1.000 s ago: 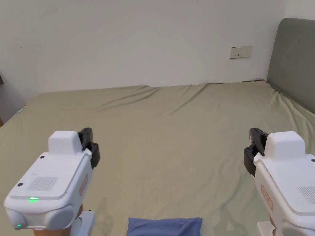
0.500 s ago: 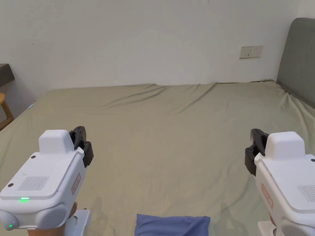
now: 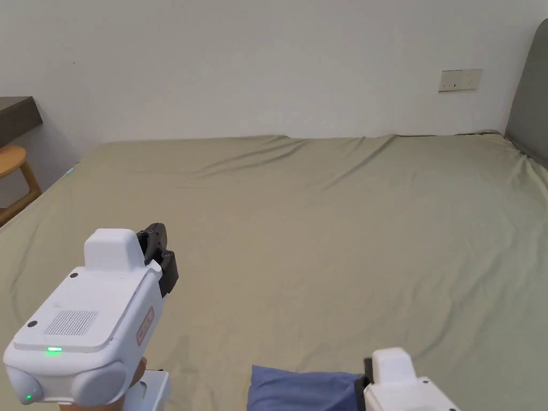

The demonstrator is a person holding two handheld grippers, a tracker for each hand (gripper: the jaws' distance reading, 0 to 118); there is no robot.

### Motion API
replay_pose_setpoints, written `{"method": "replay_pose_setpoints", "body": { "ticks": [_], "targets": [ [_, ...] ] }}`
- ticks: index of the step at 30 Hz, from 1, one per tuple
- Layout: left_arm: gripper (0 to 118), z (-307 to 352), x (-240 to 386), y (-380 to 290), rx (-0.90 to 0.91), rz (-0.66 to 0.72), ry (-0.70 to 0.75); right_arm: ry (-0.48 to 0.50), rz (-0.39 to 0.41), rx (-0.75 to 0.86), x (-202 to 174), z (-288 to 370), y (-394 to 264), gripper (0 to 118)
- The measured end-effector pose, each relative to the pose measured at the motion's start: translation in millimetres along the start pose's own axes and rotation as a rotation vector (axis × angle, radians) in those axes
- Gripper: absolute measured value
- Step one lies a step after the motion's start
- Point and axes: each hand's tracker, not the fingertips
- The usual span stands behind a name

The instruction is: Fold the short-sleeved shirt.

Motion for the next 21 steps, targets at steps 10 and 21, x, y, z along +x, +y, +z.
{"method": "replay_pose_setpoints", "body": {
  "ticks": [10, 21],
  "targets": [
    [0, -14.4, 6.2, -34.9, -0.191, 0.053, -0.089, 0.009, -0.065, -0.216, -15.8, -47.3, -49.0, 2],
    [113, -84.7, 19.7, -164.7, -0.935, 0.603, -0.410, 0.058, -0.167, -0.254, -4.0, -46.1, -46.4, 2]
  ]
}}
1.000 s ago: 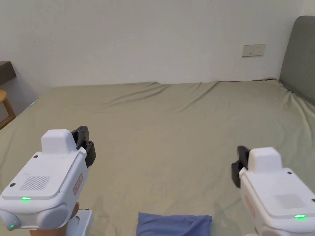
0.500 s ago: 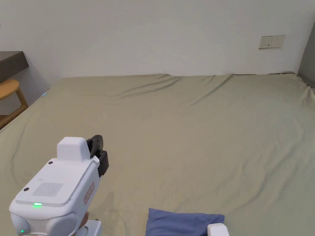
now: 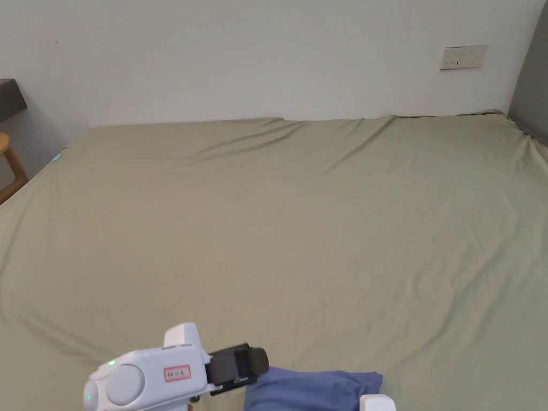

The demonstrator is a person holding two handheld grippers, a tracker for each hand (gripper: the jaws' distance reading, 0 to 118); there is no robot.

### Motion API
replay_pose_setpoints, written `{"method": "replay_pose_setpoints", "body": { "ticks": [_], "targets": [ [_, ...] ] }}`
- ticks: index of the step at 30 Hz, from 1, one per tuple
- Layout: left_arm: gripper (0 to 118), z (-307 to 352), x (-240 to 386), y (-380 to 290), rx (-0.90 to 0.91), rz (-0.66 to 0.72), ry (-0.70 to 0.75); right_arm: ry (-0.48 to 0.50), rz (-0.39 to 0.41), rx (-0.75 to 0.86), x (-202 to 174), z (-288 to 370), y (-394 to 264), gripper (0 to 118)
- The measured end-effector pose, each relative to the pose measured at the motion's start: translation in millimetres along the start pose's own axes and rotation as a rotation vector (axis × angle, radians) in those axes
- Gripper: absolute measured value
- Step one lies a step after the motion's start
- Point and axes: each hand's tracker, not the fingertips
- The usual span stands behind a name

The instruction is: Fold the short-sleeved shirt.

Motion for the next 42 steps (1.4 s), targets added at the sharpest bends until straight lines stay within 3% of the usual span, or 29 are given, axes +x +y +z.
{"method": "replay_pose_setpoints", "body": {
  "ticks": [5, 9, 11, 12, 13, 14, 16, 17, 21, 25, 31, 37, 42],
  "targets": [
    [113, -52.2, -36.4, -12.5, -0.131, 0.027, 0.010, 0.011, -0.006, -0.004, 0.4, 0.0, 0.1, 2],
    [104, -74.9, -51.9, -22.7, -0.183, 0.049, -0.057, 0.023, -0.007, -0.004, 2.8, -0.4, 0.1, 2],
    [79, -69.0, -44.9, -25.5, -0.119, -0.015, -0.049, 0.033, -0.013, -0.002, 5.7, -1.7, -0.4, 2],
    [58, -68.6, -42.7, -24.6, -0.135, -0.020, -0.074, 0.036, -0.016, -0.001, 5.9, -1.3, -0.3, 2],
    [46, -61.8, -23.3, -32.3, -0.154, -0.015, -0.052, 0.037, -0.014, -0.002, 5.7, -0.8, 0.0, 2],
    [45, -61.0, -20.1, -33.6, -0.151, -0.026, -0.027, 0.038, -0.012, -0.002, 5.7, -0.3, 0.3, 2],
    [27, -58.1, -17.9, -33.3, -0.146, -0.037, -0.033, 0.042, -0.003, 0.006, 5.3, 2.6, 1.5, 2],
    [24, -52.8, -8.5, -37.3, -0.143, -0.043, -0.035, 0.042, -0.001, 0.007, 4.4, 6.2, 3.9, 2],
    [21, -27.9, 1.5, -18.4, -0.127, -0.187, -0.017, 0.052, 0.019, 0.092, 0.4, 28.3, 24.9, 2],
    [21, 14.1, -36.0, 27.6, -0.087, -0.247, 0.126, 0.059, 0.040, 0.195, -7.2, 51.7, 61.0, 2],
    [21, 85.0, -141.8, 105.3, -0.044, -0.238, 0.436, 0.039, 0.097, 0.299, -25.0, 61.5, 104.7, 2],
    [21, 125.8, -239.7, 161.2, -0.054, -0.223, 0.741, 0.027, 0.103, 0.337, -37.8, 54.3, 133.2, 2],
    [21, 151.1, -265.5, 175.3, -0.065, -0.147, 0.808, 0.000, 0.087, 0.339, -37.2, 43.9, 147.5, 2]
  ]
}}
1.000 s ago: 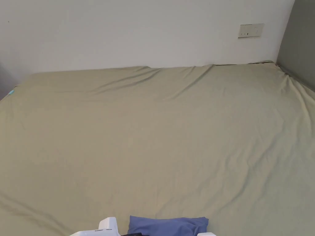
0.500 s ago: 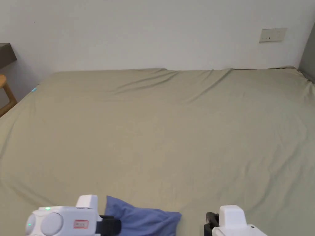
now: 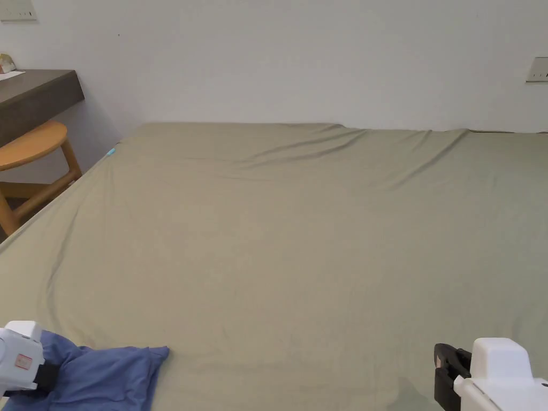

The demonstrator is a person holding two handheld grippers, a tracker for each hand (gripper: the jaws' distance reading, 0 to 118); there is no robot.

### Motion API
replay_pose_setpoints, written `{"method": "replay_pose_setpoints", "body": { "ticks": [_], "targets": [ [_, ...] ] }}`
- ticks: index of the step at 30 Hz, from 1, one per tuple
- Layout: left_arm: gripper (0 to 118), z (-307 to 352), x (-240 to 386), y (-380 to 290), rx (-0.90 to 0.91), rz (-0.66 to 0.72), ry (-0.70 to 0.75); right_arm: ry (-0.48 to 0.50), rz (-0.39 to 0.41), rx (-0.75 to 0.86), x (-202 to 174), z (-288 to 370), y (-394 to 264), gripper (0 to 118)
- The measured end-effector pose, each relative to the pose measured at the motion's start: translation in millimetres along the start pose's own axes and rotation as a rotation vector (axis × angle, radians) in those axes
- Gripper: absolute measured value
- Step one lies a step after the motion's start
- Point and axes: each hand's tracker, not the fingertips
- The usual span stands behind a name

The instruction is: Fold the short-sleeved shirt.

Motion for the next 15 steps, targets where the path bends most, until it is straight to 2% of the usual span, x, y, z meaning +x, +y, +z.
{"method": "replay_pose_setpoints", "body": {
  "ticks": [2, 3, 4, 6, 7, 10, 12, 15],
  "targets": [
    [27, -0.3, 1.2, -2.8, 0.002, 0.025, -0.022, -0.010, -0.007, 0.001, 2.8, -1.0, 1.4, 3],
    [39, -3.3, -3.9, -2.4, 0.012, 0.029, -0.008, -0.016, -0.009, 0.000, 3.6, -0.5, 1.8, 2],
    [68, -3.0, -3.2, -2.8, 0.025, 0.028, 0.018, -0.019, -0.008, 0.001, 5.5, 0.8, 1.9, 3],
    [113, 4.2, 0.3, -5.2, 0.055, 0.050, 0.026, -0.026, -0.007, 0.005, 8.8, 5.0, 2.3, 3],
    [118, 14.3, 11.0, -7.1, 0.071, 0.059, 0.017, -0.027, -0.008, 0.008, 10.5, 8.1, 2.8, 3],
    [111, 51.2, 28.7, -6.7, 0.175, 0.085, -0.036, -0.030, -0.014, 0.035, 16.7, 23.1, 5.9, 3],
    [111, 63.4, 29.2, 2.3, 0.262, 0.094, -0.059, -0.034, -0.015, 0.066, 21.2, 36.1, 11.4, 3],
    [111, 128.2, 61.1, -1.6, 0.485, 0.125, -0.086, -0.064, -0.009, 0.138, 29.6, 59.5, 23.3, 3]
  ]
}}
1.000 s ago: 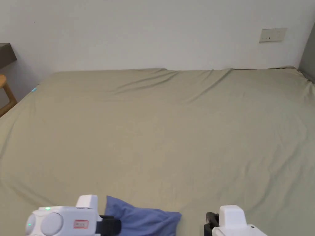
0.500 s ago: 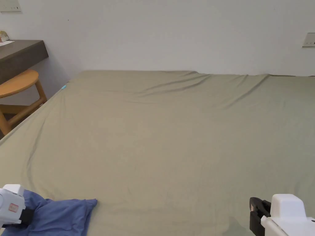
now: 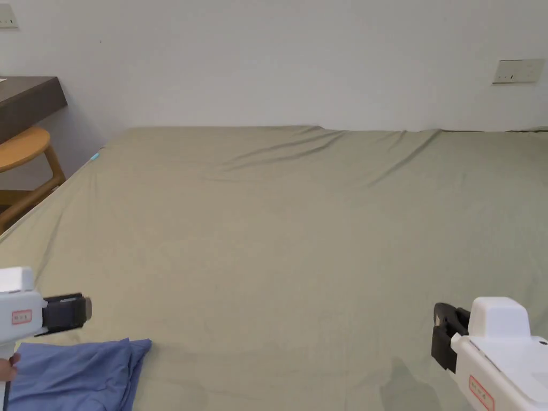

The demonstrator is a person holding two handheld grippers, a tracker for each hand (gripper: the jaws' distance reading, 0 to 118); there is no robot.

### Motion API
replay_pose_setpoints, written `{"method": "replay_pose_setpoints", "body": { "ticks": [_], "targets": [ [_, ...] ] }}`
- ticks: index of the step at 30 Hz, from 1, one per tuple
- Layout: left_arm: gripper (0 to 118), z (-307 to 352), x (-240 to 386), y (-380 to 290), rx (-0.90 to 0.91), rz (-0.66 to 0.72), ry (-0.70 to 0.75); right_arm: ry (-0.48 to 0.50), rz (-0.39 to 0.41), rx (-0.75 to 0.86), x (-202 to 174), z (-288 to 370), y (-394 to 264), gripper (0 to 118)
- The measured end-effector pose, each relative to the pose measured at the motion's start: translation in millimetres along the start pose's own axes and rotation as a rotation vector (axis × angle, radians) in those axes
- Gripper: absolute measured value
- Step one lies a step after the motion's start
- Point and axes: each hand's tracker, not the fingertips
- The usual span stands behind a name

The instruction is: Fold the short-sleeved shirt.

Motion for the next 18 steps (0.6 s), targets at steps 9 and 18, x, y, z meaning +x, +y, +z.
{"method": "replay_pose_setpoints", "body": {
  "ticks": [9, 18],
  "targets": [
    [110, 152.3, 125.1, 17.4, 0.478, -0.005, -0.114, -0.118, 0.077, 0.260, 26.1, 70.4, 51.1, 3],
    [96, 194.1, 215.5, -21.2, 0.762, -0.064, -0.120, -0.183, 0.118, 0.407, 45.7, 116.8, 71.2, 3]
  ]
}}
